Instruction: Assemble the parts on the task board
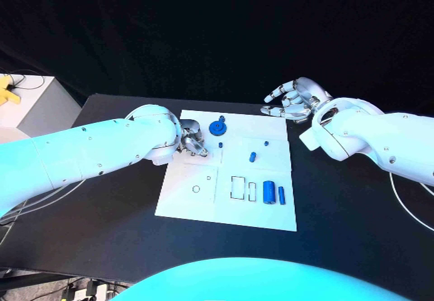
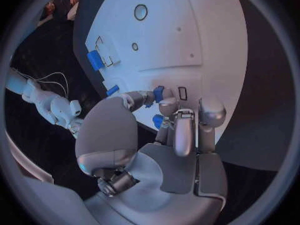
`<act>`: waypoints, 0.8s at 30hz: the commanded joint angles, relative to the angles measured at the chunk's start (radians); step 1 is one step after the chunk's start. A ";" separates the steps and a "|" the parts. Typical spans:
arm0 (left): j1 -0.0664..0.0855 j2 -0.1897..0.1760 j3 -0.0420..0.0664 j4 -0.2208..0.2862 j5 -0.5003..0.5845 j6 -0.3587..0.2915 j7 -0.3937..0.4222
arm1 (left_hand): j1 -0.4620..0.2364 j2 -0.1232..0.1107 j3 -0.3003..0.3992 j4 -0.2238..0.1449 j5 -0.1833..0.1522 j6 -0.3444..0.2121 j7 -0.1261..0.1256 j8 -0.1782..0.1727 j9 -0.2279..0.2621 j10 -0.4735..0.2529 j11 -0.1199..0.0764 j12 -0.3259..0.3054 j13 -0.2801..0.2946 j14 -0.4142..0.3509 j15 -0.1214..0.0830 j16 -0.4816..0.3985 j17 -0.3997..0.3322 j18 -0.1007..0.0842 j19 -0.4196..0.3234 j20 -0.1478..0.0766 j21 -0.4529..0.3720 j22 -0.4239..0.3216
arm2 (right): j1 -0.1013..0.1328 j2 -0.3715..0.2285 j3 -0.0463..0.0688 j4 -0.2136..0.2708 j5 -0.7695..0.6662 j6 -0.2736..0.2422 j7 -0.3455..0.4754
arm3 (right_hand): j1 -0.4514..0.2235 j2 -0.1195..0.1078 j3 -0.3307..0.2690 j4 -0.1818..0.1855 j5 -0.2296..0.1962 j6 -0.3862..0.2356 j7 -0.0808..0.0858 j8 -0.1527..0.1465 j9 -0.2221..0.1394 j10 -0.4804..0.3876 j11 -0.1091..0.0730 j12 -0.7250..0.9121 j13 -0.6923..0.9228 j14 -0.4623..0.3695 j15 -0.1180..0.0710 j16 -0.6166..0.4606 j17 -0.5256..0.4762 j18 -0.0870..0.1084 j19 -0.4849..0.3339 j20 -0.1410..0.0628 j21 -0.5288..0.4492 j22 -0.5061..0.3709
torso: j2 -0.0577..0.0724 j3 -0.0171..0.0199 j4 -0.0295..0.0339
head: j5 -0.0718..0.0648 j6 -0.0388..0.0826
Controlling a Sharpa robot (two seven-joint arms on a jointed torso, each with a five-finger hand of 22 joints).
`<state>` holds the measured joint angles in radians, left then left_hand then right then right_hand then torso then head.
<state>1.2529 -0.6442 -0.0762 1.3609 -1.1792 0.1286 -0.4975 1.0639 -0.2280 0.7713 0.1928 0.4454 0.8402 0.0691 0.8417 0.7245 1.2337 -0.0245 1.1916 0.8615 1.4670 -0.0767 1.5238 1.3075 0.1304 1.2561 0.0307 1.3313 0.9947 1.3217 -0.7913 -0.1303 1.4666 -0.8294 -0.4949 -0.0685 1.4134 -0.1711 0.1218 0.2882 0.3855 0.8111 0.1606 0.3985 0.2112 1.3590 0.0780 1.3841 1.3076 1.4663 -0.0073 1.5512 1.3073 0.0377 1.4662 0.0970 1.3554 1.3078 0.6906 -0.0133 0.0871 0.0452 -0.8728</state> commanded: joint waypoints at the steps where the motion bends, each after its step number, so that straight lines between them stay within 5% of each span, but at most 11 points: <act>1: -0.003 0.006 -0.002 -0.007 -0.002 0.034 -0.004 | 0.002 0.007 0.225 -0.233 0.005 0.022 -0.019 0.003 0.001 0.004 0.000 0.002 -0.001 0.077 -0.006 0.005 0.166 -0.014 0.005 -0.001 0.004 0.001 | -0.001 0.000 0.000 0.000 -0.004 0.014 0.005 | -0.012 0.002 0.005 0.000 0.007 -0.006 0.003 -0.005 -0.001 -0.007 0.002 -0.002 0.044 0.093 0.009 -0.003 0.220 0.011 0.032 0.003 -0.006 0.135 | 0.001 0.0009 -0.0005 | -0.001 0.000; 15: -0.002 0.042 -0.002 -0.045 0.019 0.146 -0.016 | 0.000 0.008 0.224 -0.232 0.009 0.025 -0.019 0.002 0.001 0.006 0.000 0.001 -0.001 0.079 -0.006 0.008 0.172 -0.015 0.006 -0.001 0.005 0.004 | -0.001 0.003 0.000 -0.001 -0.004 0.017 0.004 | -0.012 0.002 0.005 0.000 0.007 -0.006 0.003 -0.005 -0.001 -0.007 0.002 -0.002 0.044 0.093 0.009 -0.003 0.220 0.011 0.032 0.003 -0.006 0.135 | -0.001 0.0024 -0.0014 | 0.000 0.000; 24: -0.001 0.056 -0.002 -0.064 0.015 0.152 -0.020 | -0.005 0.012 0.217 -0.228 0.010 0.027 -0.019 0.000 0.000 0.010 0.000 0.002 0.000 0.079 -0.006 0.009 0.174 -0.015 0.006 -0.001 0.006 0.005 | -0.001 0.002 0.000 -0.001 -0.004 0.017 0.004 | -0.014 0.000 0.008 -0.001 0.006 -0.007 0.003 -0.005 -0.002 -0.008 0.002 -0.003 0.043 0.092 0.009 -0.005 0.218 0.011 0.031 0.004 -0.009 0.133 | -0.001 0.0022 -0.0005 | -0.002 0.000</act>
<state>1.2609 -0.5931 -0.0711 1.2971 -1.1715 0.2286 -0.5089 1.0577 -0.2263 0.7686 0.1902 0.4494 0.8489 0.0642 0.8484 0.7236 1.2374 -0.0207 1.1915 0.8625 1.4670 -0.0766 1.5278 1.3075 0.1304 1.2561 0.0307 1.3313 0.9989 1.3213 -0.7891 -0.1303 1.4654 -0.8294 -0.4916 -0.0695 1.4104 -0.1681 0.1246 0.2854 0.3855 0.8111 0.1606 0.3985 0.2101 1.3590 0.0779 1.3841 1.3073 1.4663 -0.0073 1.5512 1.3073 0.0377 1.4662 0.0970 1.3494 1.3074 0.6897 -0.0109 0.0859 0.0437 -0.8728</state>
